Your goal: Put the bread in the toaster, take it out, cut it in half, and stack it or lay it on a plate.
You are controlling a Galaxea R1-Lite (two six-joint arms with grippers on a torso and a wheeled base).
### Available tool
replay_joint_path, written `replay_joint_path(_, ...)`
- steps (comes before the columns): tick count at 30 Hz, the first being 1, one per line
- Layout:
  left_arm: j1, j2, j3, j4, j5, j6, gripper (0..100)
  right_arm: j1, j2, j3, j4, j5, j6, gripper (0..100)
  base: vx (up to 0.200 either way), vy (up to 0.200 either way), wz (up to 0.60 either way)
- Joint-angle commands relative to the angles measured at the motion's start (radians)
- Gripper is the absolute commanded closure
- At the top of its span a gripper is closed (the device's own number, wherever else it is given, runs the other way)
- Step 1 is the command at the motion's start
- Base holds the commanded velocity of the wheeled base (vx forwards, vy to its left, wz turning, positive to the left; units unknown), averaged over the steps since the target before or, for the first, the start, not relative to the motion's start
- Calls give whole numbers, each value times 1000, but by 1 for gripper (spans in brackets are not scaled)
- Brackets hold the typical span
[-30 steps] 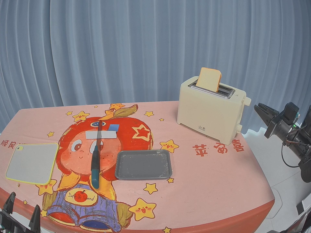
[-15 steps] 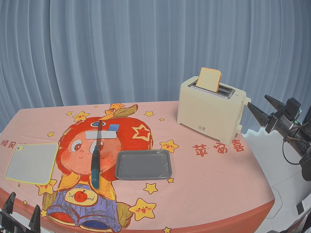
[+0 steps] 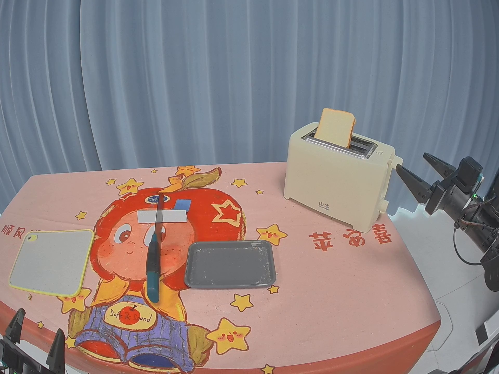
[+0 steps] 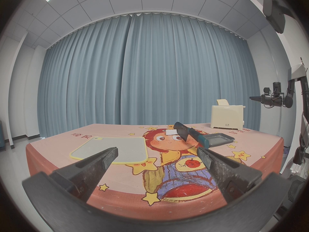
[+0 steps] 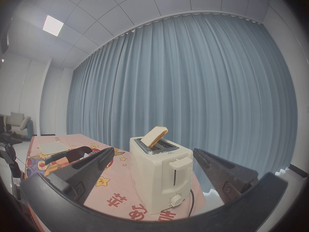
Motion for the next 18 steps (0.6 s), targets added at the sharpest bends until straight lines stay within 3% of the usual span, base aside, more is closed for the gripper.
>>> replay_joint_path(1, -1, -2, 18, 0, 0, 0, 0, 17, -17, 3, 4, -7, 2, 0, 0, 0, 0)
replay_joint_path(3, -1, -2, 18, 0, 0, 0, 0, 17, -17, 3, 4, -7, 2, 0, 0, 0, 0)
replay_joint_path(4, -1, -2, 18, 0, 0, 0, 0, 20, -22, -27, 55, -42, 8, 0, 0, 0, 0)
replay_joint_path(5, 1, -2, 18, 0, 0, 0, 0, 20, -25, -50, 78, -45, 11, 0, 0, 0, 0)
replay_joint_path(14, -1, -2, 18, 0, 0, 0, 0, 5, -40, -187, 310, -32, 42, 0, 0, 0, 0)
replay_joint_path(18, -1, -2, 18, 0, 0, 0, 0, -2, -43, -188, 322, -32, 115, 0, 0, 0, 0)
